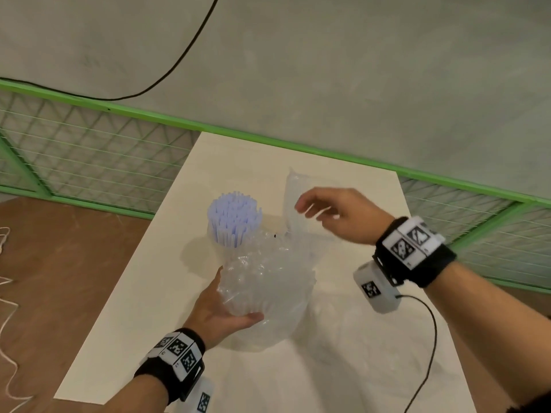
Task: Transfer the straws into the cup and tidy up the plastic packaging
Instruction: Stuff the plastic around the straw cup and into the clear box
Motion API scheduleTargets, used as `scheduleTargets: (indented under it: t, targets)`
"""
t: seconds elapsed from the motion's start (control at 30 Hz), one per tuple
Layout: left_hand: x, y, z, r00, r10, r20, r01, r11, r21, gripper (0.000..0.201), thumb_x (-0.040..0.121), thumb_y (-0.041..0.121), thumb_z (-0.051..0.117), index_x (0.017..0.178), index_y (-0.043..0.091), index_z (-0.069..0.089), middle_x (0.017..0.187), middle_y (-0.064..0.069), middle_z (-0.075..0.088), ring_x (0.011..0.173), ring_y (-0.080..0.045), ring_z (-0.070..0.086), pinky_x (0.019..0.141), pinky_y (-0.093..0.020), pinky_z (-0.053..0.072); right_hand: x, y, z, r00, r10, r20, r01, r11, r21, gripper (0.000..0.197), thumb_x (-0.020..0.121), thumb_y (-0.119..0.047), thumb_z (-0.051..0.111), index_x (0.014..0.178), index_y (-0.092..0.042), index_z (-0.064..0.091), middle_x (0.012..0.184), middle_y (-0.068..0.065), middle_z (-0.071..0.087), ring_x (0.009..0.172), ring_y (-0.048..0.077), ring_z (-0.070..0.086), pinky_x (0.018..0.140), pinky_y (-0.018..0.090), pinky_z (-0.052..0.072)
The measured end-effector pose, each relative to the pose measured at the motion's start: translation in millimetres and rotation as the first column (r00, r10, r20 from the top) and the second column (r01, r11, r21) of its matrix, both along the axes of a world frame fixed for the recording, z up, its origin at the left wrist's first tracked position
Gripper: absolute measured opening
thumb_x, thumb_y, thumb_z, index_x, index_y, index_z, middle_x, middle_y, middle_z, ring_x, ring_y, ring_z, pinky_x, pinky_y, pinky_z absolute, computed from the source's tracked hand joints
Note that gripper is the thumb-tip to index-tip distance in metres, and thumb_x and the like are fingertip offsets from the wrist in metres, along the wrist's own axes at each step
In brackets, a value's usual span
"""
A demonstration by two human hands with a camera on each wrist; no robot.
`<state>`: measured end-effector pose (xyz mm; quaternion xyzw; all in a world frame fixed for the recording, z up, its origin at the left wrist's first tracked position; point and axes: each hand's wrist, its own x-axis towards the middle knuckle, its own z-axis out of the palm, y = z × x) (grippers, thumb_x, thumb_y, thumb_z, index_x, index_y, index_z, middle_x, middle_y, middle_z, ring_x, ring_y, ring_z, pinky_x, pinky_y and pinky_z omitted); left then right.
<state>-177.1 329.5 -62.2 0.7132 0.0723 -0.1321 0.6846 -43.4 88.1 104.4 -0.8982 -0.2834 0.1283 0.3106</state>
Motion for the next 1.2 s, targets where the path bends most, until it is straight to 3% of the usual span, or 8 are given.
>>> scheduleTargets:
  t: [0.1, 0.23, 0.33, 0.43, 0.63, 0.83, 1.0, 1.2]
  targets:
    - [0, 2, -2, 1.0, 0.001, 0.006, -0.001, 1.0, 0.01, 0.086, 0.054, 0.016, 0.096, 0.127, 0.027, 0.053, 0.113, 0.005, 0.072, 0.105, -0.01, 0.068, 0.099, -0.033, 0.049, -35, -2, -16, 0.991, 0.093, -0.101, -0.104, 0.989, -0.109, 0.067, 0.073, -0.008, 0.059, 0.136, -0.027, 0.047, 0.135, -0.008, 0.053, 0.119, 0.009, 0.053, 0.098, 0.024, 0.047]
    - [-1, 1, 0, 1.0, -0.004, 0.013, 0.004, 1.0, 0.011, 0.086, 0.056, 0.012, 0.095, 0.129, 0.028, 0.051, 0.115, 0.003, 0.071, 0.106, -0.01, 0.067, 0.095, -0.029, 0.052, -55, -1, -45, 0.992, 0.095, -0.088, -0.105, 0.989, -0.107, 0.079, 0.078, -0.015, 0.072, 0.146, -0.026, 0.033, 0.144, -0.011, 0.043, 0.127, 0.006, 0.045, 0.104, 0.022, 0.04]
    - [-2, -2, 3, 1.0, 0.004, -0.002, -0.004, 1.0, 0.005, 0.082, 0.06, -0.001, 0.09, 0.129, 0.018, 0.051, 0.111, -0.001, 0.072, 0.099, -0.007, 0.069, 0.078, -0.012, 0.053, -58, -1, -59, 0.998, 0.044, -0.037, -0.045, 0.999, -0.025, 0.07, 0.079, -0.016, 0.074, 0.14, -0.024, 0.041, 0.137, -0.01, 0.049, 0.118, 0.006, 0.049, 0.101, 0.024, 0.042]
    - [-2, -1, 1, 1.0, 0.008, -0.009, -0.008, 1.0, 0.019, 0.077, 0.059, 0.001, 0.091, 0.127, 0.012, 0.055, 0.104, 0.002, 0.075, 0.094, -0.003, 0.07, 0.072, -0.006, 0.049, -62, 0, -70, 0.999, -0.03, 0.037, 0.027, 0.996, 0.079, 0.058, 0.078, -0.013, 0.073, 0.131, -0.021, 0.049, 0.122, -0.005, 0.057, 0.109, 0.008, 0.054, 0.097, 0.031, 0.045]
    - [-2, -2, -3, 1.0, 0.018, -0.018, -0.018, 0.999, 0.048, 0.073, 0.058, 0.006, 0.092, 0.123, 0.007, 0.059, 0.102, 0.004, 0.075, 0.093, -0.001, 0.07, 0.072, -0.003, 0.048, -77, 5, -91, 0.972, -0.158, 0.176, 0.11, 0.961, 0.252, 0.034, 0.08, -0.012, 0.069, 0.112, -0.02, 0.06, 0.107, -0.009, 0.056, 0.097, 0.006, 0.054, 0.085, 0.024, 0.047]
    - [-1, 0, -5, 0.999, 0.022, -0.031, -0.019, 0.996, 0.092, 0.075, 0.055, 0.014, 0.094, 0.121, 0.008, 0.06, 0.102, 0.002, 0.075, 0.093, 0.001, 0.069, 0.072, -0.002, 0.046, -91, 17, -109, 0.931, -0.324, 0.165, 0.249, 0.898, 0.362, 0.032, 0.093, -0.016, 0.058, 0.122, -0.028, 0.053, 0.111, -0.018, 0.064, 0.097, -0.003, 0.06, 0.089, 0.013, 0.041]
    - [0, 0, -4, 1.0, 0.024, -0.016, -0.022, 0.991, 0.134, 0.075, 0.054, 0.021, 0.095, 0.121, 0.015, 0.061, 0.101, 0.004, 0.074, 0.094, 0.003, 0.068, 0.073, -0.002, 0.046, -93, 31, -120, 0.869, -0.442, 0.224, 0.315, 0.841, 0.439, 0.031, 0.094, -0.012, 0.057, 0.125, -0.017, 0.058, 0.113, -0.006, 0.064, 0.105, 0.002, 0.058, 0.093, 0.014, 0.042]
    - [0, 1, -3, 0.999, 0.034, -0.028, -0.029, 0.985, 0.172, 0.078, 0.052, 0.028, 0.096, 0.121, 0.018, 0.061, 0.101, 0.007, 0.074, 0.094, 0.004, 0.068, 0.075, -0.005, 0.046, -88, 42, -129, 0.815, -0.503, 0.288, 0.345, 0.82, 0.456, 0.015, 0.096, -0.015, 0.053, 0.107, -0.011, 0.062, 0.105, -0.001, 0.062, 0.1, 0.002, 0.055, 0.09, 0.011, 0.04]
